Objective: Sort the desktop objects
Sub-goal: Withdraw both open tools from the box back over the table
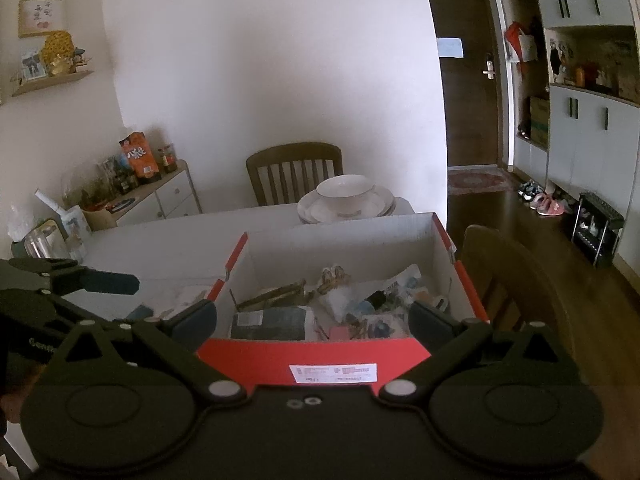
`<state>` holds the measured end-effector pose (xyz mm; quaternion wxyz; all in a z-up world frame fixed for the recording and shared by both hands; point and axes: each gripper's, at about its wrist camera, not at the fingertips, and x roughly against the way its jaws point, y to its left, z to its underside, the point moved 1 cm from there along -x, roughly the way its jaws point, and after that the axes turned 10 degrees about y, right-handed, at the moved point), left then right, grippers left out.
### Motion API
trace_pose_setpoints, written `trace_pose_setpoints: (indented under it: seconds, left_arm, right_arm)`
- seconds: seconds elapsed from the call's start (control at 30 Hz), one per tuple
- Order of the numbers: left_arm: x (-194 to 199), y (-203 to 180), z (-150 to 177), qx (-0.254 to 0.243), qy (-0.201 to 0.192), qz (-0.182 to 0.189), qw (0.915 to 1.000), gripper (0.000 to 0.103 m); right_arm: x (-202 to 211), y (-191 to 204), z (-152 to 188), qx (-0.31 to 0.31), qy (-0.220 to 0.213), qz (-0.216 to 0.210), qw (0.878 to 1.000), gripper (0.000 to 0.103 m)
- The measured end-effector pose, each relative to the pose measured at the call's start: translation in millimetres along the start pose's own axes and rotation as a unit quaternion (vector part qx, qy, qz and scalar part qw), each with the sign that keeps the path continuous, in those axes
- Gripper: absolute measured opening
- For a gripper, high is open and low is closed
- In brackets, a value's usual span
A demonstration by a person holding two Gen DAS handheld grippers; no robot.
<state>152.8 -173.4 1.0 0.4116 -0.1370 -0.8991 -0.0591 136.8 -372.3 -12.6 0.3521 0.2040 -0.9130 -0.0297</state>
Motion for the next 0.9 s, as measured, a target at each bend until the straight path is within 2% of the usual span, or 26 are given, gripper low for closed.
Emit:
trace_pose_setpoints:
  seconds: [0.2,0.9]
  left_arm:
    - [-1,5,2,0.010,0.003,-0.013,0.9999,0.103]
    - [7,13,7,0.023,0.001,0.003,0.9997,0.103]
  right_arm:
    - [1,2,5,-0.005,0.007,0.000,1.000,0.102]
    - [2,12,13,0.002,0.013,0.003,1.000,0.102]
